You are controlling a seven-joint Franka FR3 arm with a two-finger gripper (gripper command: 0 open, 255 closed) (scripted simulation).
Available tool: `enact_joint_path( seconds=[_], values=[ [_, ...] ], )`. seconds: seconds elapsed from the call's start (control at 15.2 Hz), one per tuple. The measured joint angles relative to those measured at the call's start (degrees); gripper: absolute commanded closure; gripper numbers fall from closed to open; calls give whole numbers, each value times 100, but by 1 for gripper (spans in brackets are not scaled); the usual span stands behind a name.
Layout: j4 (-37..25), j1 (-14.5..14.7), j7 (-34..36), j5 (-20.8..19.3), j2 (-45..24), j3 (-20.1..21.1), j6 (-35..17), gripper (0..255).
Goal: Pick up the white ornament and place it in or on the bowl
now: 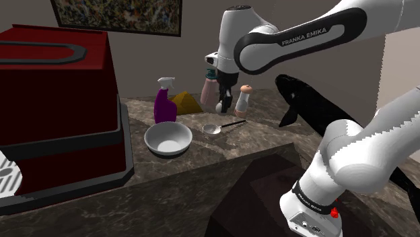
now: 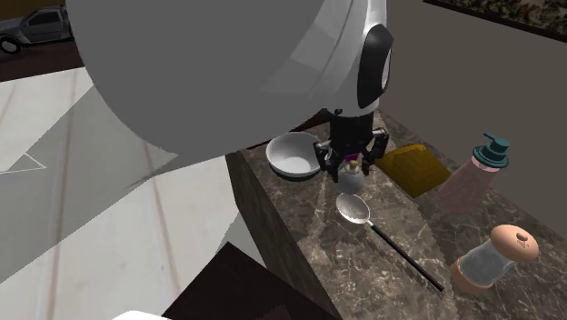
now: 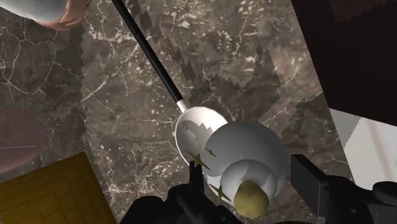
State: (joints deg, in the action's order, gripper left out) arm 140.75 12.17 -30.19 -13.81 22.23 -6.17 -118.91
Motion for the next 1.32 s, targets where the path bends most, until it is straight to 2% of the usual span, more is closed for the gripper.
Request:
enact_joint_path(
  seconds=[0.46, 1.06, 1.32],
  values=[
    [-1068, 395, 741, 268, -1014, 542, 194, 255],
    [-2790, 807, 1576, 315, -2531, 1038, 539, 255],
    [-2841, 854, 1705, 286, -2761, 1076, 386, 255]
  ],
)
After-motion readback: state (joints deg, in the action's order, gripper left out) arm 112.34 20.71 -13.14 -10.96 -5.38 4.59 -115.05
